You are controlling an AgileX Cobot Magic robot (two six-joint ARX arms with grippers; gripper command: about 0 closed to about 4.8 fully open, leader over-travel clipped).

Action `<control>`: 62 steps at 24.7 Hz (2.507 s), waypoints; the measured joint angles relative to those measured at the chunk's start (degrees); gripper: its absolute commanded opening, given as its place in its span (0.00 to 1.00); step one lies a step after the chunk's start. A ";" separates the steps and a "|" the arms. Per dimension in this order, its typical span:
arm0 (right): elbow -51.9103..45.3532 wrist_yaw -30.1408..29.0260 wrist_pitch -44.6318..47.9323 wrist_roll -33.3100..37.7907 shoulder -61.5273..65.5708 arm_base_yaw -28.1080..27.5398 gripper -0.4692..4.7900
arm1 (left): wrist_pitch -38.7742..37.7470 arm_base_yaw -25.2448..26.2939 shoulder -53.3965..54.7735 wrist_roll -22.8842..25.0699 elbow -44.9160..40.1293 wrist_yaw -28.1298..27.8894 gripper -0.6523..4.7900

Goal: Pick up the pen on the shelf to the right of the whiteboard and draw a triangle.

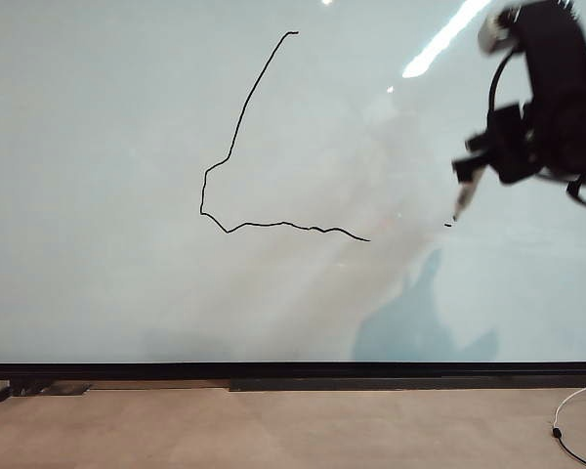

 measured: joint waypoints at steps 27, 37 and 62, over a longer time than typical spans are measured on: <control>23.56 -17.53 -14.01 6.27 -7.87 8.72 0.08 | 0.02 0.00 0.00 0.00 0.00 0.02 0.11; 30.21 -19.08 -12.66 6.08 -1.92 9.40 0.08 | 0.02 0.00 0.00 0.00 0.00 0.00 0.11; 31.65 -16.37 -14.45 1.33 -2.01 9.01 0.08 | 0.02 0.00 0.00 0.00 0.00 0.02 0.11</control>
